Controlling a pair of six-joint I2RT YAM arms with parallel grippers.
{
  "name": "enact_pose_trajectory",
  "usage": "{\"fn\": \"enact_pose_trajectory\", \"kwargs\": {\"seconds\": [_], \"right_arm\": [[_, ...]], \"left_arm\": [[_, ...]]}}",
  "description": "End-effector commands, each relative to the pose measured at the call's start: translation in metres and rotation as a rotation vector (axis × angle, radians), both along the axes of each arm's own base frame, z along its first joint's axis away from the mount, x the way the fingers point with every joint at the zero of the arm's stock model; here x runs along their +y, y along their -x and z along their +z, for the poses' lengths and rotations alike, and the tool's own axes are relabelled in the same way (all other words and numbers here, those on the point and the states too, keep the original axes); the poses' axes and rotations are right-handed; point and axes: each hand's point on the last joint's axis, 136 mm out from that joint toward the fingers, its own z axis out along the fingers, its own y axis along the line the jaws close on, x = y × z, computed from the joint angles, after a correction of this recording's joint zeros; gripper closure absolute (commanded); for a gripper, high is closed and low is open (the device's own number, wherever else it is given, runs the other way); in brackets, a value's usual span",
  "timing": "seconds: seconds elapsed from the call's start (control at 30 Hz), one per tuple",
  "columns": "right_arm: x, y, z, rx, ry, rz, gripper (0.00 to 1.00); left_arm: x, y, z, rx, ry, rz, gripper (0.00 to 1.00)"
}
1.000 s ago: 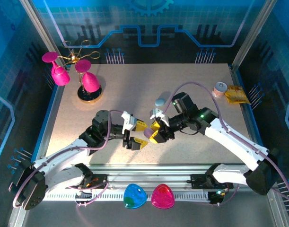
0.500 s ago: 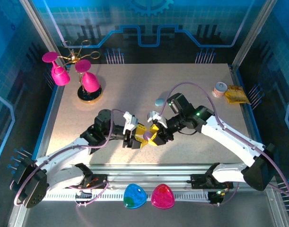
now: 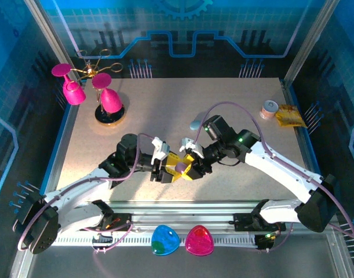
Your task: Insert wireless bluetooth earbuds into charging case
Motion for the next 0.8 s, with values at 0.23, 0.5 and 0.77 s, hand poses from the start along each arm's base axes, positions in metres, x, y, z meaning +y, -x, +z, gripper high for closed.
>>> {"fn": "enact_pose_trajectory", "kwargs": {"seconds": [0.23, 0.5, 0.77], "right_arm": [[0.003, -0.008, 0.003, -0.056, 0.016, -0.01, 0.81], [-0.004, -0.023, 0.015, -0.077, -0.05, -0.102, 0.51], [-0.011, -0.031, 0.017, -0.067, -0.076, -0.151, 0.45]], "left_arm": [[-0.005, 0.01, 0.021, -0.054, 0.049, -0.082, 0.61], [-0.003, 0.009, 0.018, -0.106, 0.059, -0.063, 0.67], [-0.004, 0.008, 0.019, -0.117, 0.065, -0.063, 0.67]]}}
